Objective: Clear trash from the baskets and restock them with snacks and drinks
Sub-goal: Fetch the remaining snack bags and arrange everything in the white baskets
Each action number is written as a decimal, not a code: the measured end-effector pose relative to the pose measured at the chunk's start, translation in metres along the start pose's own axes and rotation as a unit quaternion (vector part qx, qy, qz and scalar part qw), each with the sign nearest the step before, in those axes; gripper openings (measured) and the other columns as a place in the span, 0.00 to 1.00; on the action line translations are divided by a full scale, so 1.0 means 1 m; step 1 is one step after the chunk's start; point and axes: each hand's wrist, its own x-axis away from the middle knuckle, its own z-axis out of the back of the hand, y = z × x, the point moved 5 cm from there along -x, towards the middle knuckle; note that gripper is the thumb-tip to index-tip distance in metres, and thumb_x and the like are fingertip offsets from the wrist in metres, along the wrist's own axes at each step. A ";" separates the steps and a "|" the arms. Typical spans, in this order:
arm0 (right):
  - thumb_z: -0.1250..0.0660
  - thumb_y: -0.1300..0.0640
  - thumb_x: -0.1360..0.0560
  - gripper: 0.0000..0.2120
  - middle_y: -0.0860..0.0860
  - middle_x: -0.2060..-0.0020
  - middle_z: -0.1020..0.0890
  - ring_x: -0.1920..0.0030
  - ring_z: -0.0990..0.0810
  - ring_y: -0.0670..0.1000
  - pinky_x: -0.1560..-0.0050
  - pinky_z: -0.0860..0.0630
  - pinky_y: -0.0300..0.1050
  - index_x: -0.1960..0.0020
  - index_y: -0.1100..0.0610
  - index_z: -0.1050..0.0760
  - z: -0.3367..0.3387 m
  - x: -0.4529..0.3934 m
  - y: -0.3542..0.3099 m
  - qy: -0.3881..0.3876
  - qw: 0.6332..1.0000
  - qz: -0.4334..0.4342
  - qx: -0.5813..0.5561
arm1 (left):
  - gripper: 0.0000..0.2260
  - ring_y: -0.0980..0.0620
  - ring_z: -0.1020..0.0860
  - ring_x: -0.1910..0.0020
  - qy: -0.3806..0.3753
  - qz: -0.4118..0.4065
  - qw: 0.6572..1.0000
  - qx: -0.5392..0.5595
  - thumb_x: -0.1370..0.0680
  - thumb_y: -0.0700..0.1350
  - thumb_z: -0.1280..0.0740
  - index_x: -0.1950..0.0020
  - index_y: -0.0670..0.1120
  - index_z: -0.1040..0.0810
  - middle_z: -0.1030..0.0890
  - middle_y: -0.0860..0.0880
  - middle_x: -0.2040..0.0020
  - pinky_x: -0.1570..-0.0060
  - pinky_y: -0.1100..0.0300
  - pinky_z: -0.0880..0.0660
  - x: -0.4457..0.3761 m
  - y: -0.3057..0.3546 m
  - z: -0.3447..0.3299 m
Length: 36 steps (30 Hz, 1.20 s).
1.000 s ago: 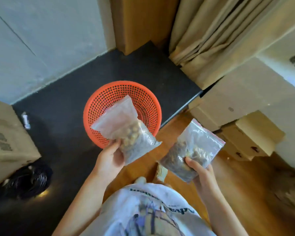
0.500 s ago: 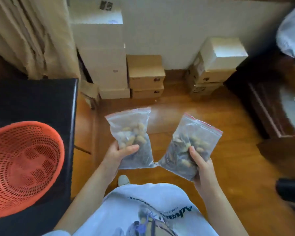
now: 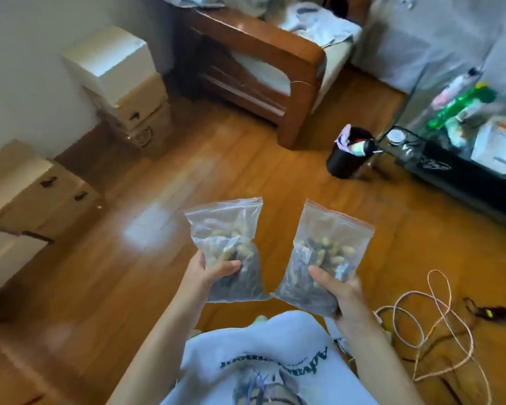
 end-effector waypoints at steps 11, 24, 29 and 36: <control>0.27 0.61 0.41 0.22 0.53 0.55 0.15 0.55 0.15 0.52 0.56 0.18 0.48 0.47 0.56 0.22 0.165 -0.006 -0.029 0.212 0.965 0.041 -0.147 | 0.22 0.49 0.17 0.59 -0.143 0.021 0.980 -0.136 0.43 0.50 0.27 0.51 0.49 0.21 0.15 0.48 0.58 0.63 0.59 0.22 -0.077 0.009 -0.168; 0.27 0.65 0.36 0.15 0.50 0.60 0.14 0.59 0.15 0.50 0.62 0.19 0.44 0.51 0.54 0.19 0.323 -0.094 -0.152 0.372 0.905 0.090 -0.185 | 0.22 0.55 0.17 0.57 -0.332 0.006 0.922 -0.199 0.41 0.49 0.28 0.47 0.50 0.23 0.15 0.53 0.57 0.62 0.67 0.23 -0.225 0.068 -0.438; 0.28 0.64 0.36 0.17 0.43 0.64 0.14 0.62 0.15 0.44 0.66 0.20 0.38 0.60 0.41 0.18 0.374 -0.119 -0.194 0.414 0.881 0.130 -0.191 | 0.18 0.55 0.18 0.56 -0.394 -0.002 0.890 -0.228 0.35 0.43 0.31 0.46 0.49 0.23 0.16 0.53 0.55 0.60 0.66 0.23 -0.266 0.088 -0.529; 0.27 0.65 0.36 0.16 0.44 0.62 0.14 0.59 0.15 0.46 0.60 0.19 0.43 0.59 0.44 0.18 0.452 -0.150 -0.215 0.474 0.842 0.127 -0.223 | 0.23 0.51 0.18 0.52 -0.431 0.036 0.863 -0.263 0.37 0.44 0.29 0.42 0.44 0.24 0.16 0.49 0.52 0.58 0.64 0.23 -0.298 0.070 -0.630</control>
